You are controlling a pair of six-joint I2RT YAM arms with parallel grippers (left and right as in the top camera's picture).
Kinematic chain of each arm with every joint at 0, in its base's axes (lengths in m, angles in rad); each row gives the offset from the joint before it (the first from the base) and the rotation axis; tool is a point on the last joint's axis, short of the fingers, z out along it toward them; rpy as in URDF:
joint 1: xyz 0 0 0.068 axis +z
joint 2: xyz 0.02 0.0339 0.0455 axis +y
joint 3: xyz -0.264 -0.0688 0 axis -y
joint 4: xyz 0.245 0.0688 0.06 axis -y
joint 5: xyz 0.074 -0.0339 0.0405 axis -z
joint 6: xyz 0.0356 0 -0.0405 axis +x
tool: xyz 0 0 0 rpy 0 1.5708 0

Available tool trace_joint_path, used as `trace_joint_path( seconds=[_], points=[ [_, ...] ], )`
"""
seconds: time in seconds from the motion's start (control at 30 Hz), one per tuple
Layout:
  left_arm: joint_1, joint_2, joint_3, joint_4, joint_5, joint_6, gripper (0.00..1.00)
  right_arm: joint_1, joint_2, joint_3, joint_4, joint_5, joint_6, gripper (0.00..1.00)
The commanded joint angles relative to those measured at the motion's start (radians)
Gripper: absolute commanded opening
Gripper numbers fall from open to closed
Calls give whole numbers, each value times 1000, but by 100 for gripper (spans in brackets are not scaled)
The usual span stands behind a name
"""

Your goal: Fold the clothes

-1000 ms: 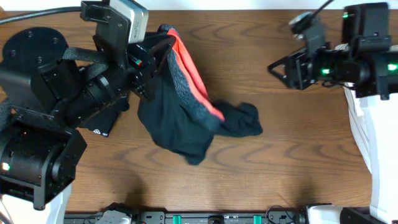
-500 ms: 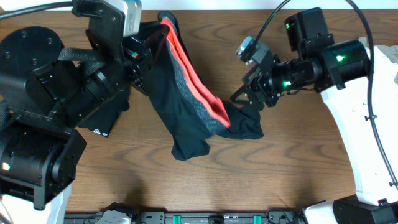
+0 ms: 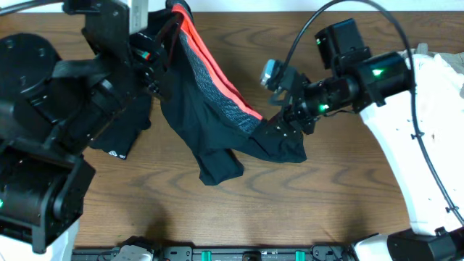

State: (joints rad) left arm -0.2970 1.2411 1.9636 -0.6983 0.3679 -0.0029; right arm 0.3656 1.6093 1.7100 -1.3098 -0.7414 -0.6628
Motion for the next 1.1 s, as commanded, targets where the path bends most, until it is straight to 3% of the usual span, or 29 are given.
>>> trace_joint_path(
  seconds=[0.0,0.5,0.6,0.7,0.8,0.93,1.07],
  points=[
    [4,-14,52,19,-7,-5,6,8,-2,-70,46,-56,-19,81],
    [4,-14,57,4,-7,-5,6,8,-2,-121,196,-432,-60,78],
    [4,-14,57,4,-7,-5,6,8,-2,-121,195,-441,-60,60],
    [4,-14,57,4,-8,-5,6,6,-2,-121,195,-442,-56,35],
    [4,-14,57,4,-22,-5,6,2,-3,-120,194,-439,-35,3],
    [4,-14,58,2,-35,0,7,-48,-8,-101,225,-356,99,1],
    [4,-18,58,-12,-101,4,6,-150,-32,-24,296,-157,323,1]
  ],
)
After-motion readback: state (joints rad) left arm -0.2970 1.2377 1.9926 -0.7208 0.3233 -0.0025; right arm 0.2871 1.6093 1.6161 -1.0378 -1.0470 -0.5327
